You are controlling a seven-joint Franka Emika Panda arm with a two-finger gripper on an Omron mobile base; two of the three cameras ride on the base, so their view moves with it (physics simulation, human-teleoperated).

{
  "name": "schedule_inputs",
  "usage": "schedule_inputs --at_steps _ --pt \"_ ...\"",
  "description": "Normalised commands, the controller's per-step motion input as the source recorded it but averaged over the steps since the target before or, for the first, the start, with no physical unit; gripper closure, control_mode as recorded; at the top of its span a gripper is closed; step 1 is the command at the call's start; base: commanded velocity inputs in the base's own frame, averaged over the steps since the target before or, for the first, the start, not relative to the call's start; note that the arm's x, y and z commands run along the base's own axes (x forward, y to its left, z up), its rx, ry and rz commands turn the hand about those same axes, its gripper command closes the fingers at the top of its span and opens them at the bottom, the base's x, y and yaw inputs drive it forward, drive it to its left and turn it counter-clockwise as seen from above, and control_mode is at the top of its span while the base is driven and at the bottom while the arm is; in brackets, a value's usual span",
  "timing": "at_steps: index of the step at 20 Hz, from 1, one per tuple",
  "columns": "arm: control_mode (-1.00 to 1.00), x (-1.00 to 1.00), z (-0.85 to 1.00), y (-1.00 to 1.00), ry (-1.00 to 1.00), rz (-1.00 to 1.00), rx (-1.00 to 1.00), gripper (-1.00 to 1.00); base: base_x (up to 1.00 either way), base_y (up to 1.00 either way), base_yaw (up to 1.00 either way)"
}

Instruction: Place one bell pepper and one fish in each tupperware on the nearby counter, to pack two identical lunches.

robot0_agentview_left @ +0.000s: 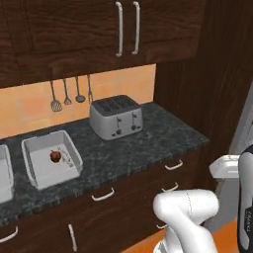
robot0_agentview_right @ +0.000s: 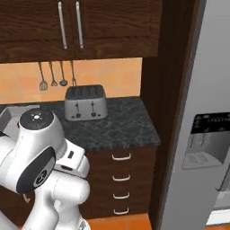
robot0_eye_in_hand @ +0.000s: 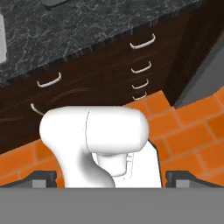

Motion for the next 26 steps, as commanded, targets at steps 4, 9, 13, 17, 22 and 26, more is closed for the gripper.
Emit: schedule_inputs --at_steps 4,9,13,17,22,26 --pt "1.00 0.00 0.00 0.00 0.00 0.00 0.00 -1.00 0.09 -1.00 -0.24" --pt "1.00 0.00 0.00 0.00 0.00 0.00 0.00 -1.00 0.37 -1.00 0.14" --pt "1.00 0.00 0.00 0.00 0.00 0.00 0.00 -1.00 0.00 -1.00 0.00" --pt "1.00 0.00 0.00 0.00 0.00 0.00 0.00 -1.00 0.00 -1.00 0.00" --pt "1.00 0.00 0.00 0.00 0.00 0.00 0.00 -1.00 0.06 -1.00 0.03" --pt "1.00 0.00 0.00 0.00 0.00 0.00 0.00 -1.00 0.37 -0.99 0.12"
